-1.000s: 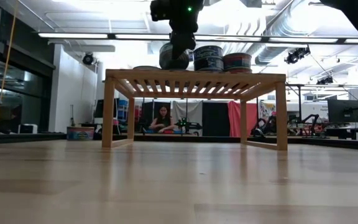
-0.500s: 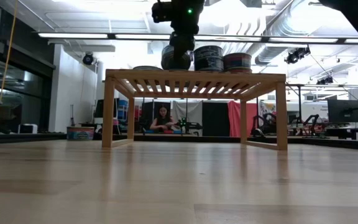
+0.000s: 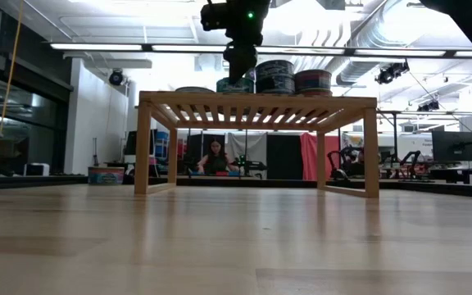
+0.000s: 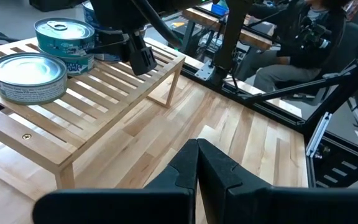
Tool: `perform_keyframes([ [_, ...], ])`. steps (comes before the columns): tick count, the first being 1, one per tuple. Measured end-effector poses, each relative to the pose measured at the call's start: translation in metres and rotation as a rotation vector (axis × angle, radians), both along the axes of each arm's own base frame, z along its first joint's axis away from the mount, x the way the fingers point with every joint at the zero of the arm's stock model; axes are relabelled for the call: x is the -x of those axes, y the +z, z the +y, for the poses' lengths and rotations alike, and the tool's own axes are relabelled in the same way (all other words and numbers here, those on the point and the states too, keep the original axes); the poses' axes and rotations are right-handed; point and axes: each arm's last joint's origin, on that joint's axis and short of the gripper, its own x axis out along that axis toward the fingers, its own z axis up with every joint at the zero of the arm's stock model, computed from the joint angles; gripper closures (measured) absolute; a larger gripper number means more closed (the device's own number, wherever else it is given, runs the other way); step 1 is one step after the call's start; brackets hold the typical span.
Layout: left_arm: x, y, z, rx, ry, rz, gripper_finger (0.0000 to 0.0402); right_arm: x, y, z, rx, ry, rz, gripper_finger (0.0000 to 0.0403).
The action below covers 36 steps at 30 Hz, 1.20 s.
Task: Stack canned seafood by type on shelf
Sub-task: Stack the pink tuna can on the pink tuna cans on the shelf
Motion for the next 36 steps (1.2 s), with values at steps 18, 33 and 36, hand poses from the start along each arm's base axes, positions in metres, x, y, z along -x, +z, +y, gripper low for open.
perform_keyframes([
  [18,-0.004,0.001,0.005,0.024,0.042,-0.016,0.0401,0.012,0.033,0.087,-0.687,0.212,-0.145,0.0075],
  [33,-0.013,0.000,0.012,0.104,0.003,0.024,0.0401,0.079,-0.066,0.172,-0.957,0.185,0.360,0.0075],
  [36,-0.013,0.000,0.012,0.105,0.002,0.023,0.0401,0.112,-0.078,0.182,-0.993,0.084,0.293,0.0075],
])
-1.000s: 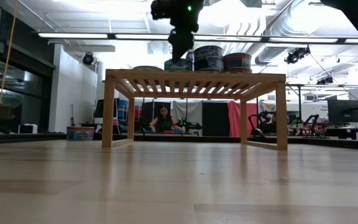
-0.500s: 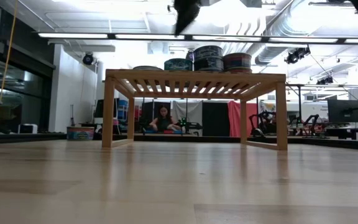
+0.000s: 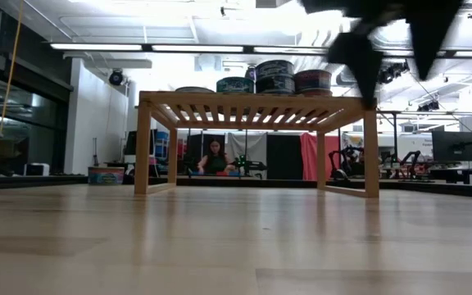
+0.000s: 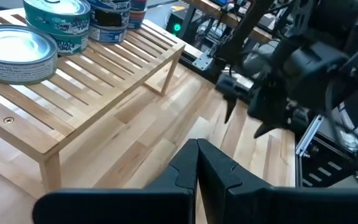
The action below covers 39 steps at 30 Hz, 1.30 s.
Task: Stack canned seafood by type on shelf
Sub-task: Stack the pink tuna can on the pink tuna cans on the shelf
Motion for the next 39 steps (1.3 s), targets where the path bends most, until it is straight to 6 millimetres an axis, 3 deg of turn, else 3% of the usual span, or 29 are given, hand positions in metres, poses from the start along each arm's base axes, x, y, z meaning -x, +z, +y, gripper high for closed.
perform_keyframes([
  [4,0.000,0.000,0.000,-0.017,-0.005,0.005,0.0401,0.039,-0.004,0.015,-0.114,-0.272,-0.089,0.0075],
  [7,-0.002,0.000,0.003,-0.029,0.004,0.009,0.0401,0.052,-0.002,0.029,-0.292,-0.489,-0.221,0.0075],
  [10,-0.004,0.000,0.006,-0.024,0.025,0.007,0.0401,0.049,0.003,0.043,-0.463,-0.641,-0.451,0.0075],
  [13,-0.004,0.000,0.007,0.013,0.028,0.006,0.0401,0.040,0.005,0.050,-0.533,-0.666,-0.704,0.0075],
  [15,-0.005,-0.001,0.005,0.057,-0.027,0.028,0.0401,0.031,0.007,0.049,-0.539,-0.651,-0.822,0.0075],
  [19,-0.014,-0.013,-0.010,0.166,-0.229,0.167,0.0401,0.014,0.008,0.037,-0.435,-0.575,-0.883,0.0087],
  [23,-0.029,-0.045,-0.044,0.281,-0.421,0.415,0.0401,0.005,0.011,0.021,-0.329,-0.523,-0.853,0.0164],
  [28,-0.026,-0.099,-0.091,0.444,-0.563,0.875,0.0401,0.005,0.001,0.004,-0.224,-0.468,-0.745,0.0361],
  [29,-0.022,-0.108,-0.098,0.466,-0.560,0.955,0.0401,0.005,0.000,0.003,-0.215,-0.446,-0.730,0.0380],
  [34,-0.003,-0.137,-0.125,0.521,-0.520,1.238,0.0401,0.010,-0.011,-0.003,-0.192,-0.425,-0.652,0.0389],
  [39,0.005,-0.145,-0.132,0.582,-0.484,1.360,0.0401,0.013,-0.019,-0.004,-0.179,-0.378,-0.616,0.0395],
])
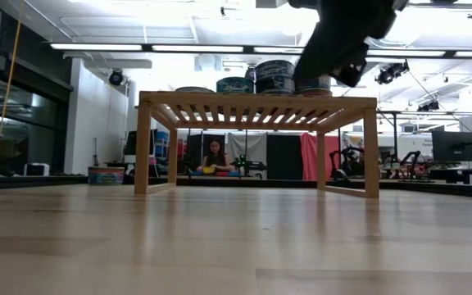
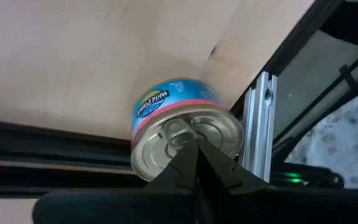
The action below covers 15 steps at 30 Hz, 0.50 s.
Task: Stack canned seafood by type on shelf
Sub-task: Stack the pink tuna can on the pink tuna cans on the shelf
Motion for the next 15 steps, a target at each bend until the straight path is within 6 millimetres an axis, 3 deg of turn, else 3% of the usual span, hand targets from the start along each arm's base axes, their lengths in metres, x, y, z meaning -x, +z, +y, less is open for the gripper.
perform_keyframes([
  [9,0.001,0.000,-0.001,0.004,0.053,0.060,0.0401,0.004,-0.009,-0.001,-0.011,0.016,0.036,0.0402],
  [15,-0.003,-0.013,-0.009,0.034,0.039,0.117,0.0401,0.004,-0.009,-0.001,-0.009,0.017,0.034,0.0402],
])
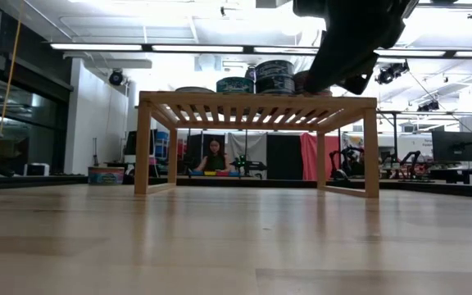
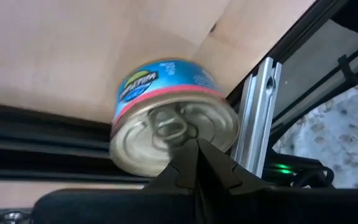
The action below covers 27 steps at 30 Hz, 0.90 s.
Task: Stack canned seafood by type on shelf
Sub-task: Stack the pink tuna can on the pink tuna cans on the shelf
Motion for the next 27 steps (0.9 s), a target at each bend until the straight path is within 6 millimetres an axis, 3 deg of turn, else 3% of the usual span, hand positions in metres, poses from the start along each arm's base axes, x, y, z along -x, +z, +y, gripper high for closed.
perform_keyframes([
  [10,-0.002,-0.020,-0.007,-0.020,-0.048,0.032,0.0401,0.000,0.000,0.000,0.006,-0.003,0.000,0.0403],
  [14,-0.012,-0.023,-0.002,-0.023,-0.055,0.000,0.0401,0.003,0.007,0.000,-0.010,0.038,-0.015,0.0403],
  [22,-0.063,-0.023,0.040,-0.102,-0.009,-0.237,0.0401,0.025,0.042,-0.001,-0.068,0.049,-0.078,0.0403],
  [27,-0.109,-0.022,0.070,-0.172,0.029,-0.563,0.0401,0.038,0.055,-0.002,-0.100,0.028,-0.083,0.0403],
])
